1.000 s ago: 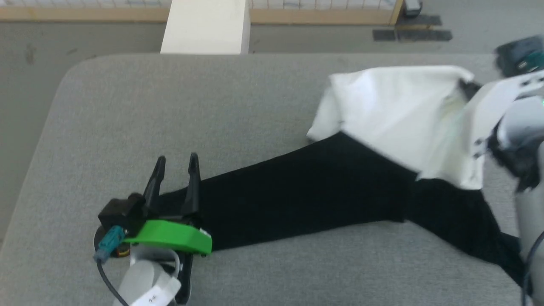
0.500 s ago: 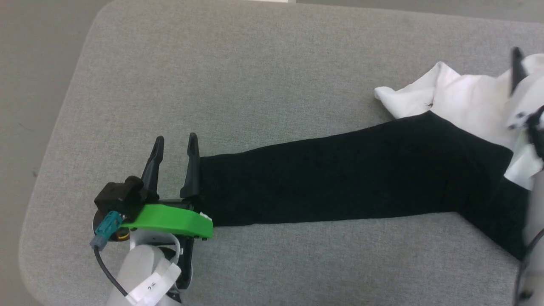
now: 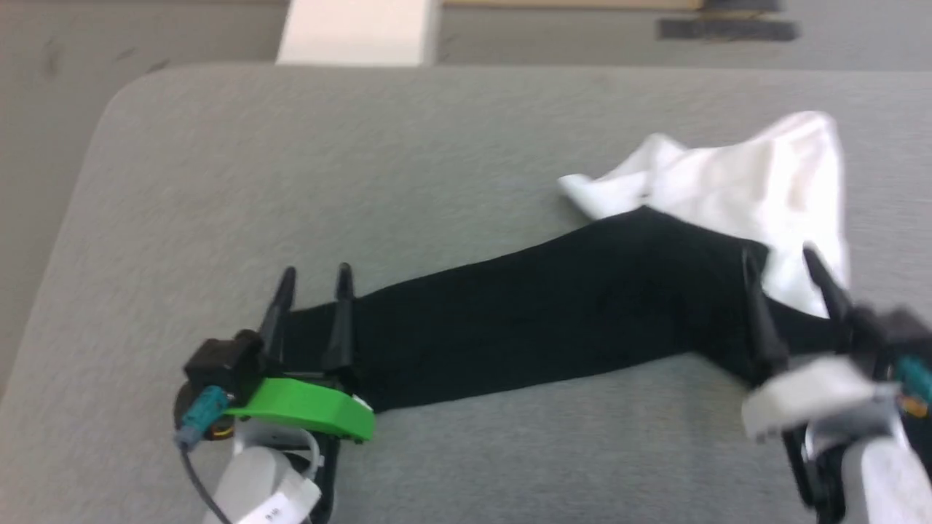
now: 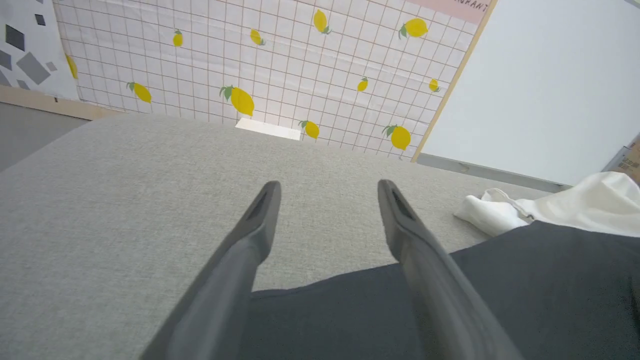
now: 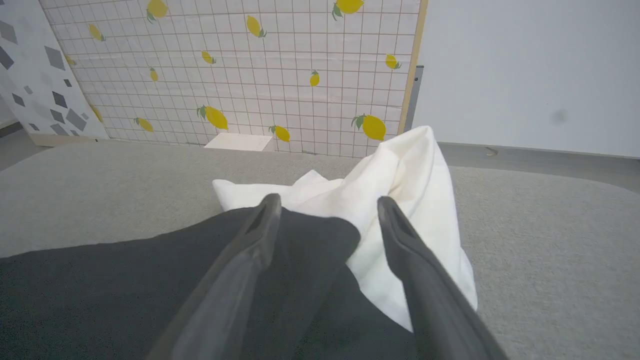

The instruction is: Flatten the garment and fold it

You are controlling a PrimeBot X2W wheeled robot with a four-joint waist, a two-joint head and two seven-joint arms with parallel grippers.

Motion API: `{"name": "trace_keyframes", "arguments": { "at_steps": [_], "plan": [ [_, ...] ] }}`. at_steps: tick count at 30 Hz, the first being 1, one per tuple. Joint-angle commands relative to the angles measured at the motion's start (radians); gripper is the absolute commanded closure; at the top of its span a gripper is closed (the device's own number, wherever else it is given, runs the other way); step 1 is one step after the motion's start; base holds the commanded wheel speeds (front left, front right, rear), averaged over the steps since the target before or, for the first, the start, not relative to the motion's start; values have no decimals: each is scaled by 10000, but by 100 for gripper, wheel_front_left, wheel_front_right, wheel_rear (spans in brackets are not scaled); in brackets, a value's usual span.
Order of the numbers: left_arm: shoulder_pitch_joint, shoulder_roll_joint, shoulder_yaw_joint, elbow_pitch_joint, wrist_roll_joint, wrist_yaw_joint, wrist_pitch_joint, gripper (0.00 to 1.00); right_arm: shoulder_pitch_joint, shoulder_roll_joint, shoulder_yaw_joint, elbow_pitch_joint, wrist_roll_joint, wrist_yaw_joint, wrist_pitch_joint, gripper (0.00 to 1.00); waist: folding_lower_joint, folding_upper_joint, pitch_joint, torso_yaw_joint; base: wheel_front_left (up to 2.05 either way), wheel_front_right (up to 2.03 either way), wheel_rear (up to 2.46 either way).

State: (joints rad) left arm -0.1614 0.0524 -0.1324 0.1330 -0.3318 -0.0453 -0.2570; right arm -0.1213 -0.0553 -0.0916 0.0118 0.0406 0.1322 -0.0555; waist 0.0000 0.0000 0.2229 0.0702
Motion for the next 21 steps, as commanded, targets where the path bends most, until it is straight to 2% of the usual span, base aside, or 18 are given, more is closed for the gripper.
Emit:
{"name": "trace_keyframes", "arguments": {
  "at_steps": [1, 7, 11, 18, 21],
  "plan": [
    [62, -21, -211, 97, 124, -110, -5, 0, 381, 26, -27, -100, -1, -15, -175, 0, 0, 0, -868, -1140, 0, 0, 0],
    [-510, -21, -1210, 760, 116, -170, 741, 0, 1225, 47, -120, -146, 643, -15, -148, 0, 0, 0, -813, -2038, 0, 0, 0],
    [-1140, -22, -2014, 1433, 39, -211, 1971, 0, 1228, 48, -124, -308, 719, -15, -142, 0, 0, 0, -677, -2519, 0, 0, 0],
    [-1912, 43, -3545, 2086, 42, -650, 4060, 0, 1145, 49, -38, -432, 1016, -15, -229, 0, 0, 0, -398, -3063, 0, 0, 0],
    [-2032, 180, -3772, 2519, 173, -519, 4939, 0, 1094, 50, 84, -315, 1103, -15, -318, 0, 0, 0, -288, -3216, 0, 0, 0]
  ]
}}
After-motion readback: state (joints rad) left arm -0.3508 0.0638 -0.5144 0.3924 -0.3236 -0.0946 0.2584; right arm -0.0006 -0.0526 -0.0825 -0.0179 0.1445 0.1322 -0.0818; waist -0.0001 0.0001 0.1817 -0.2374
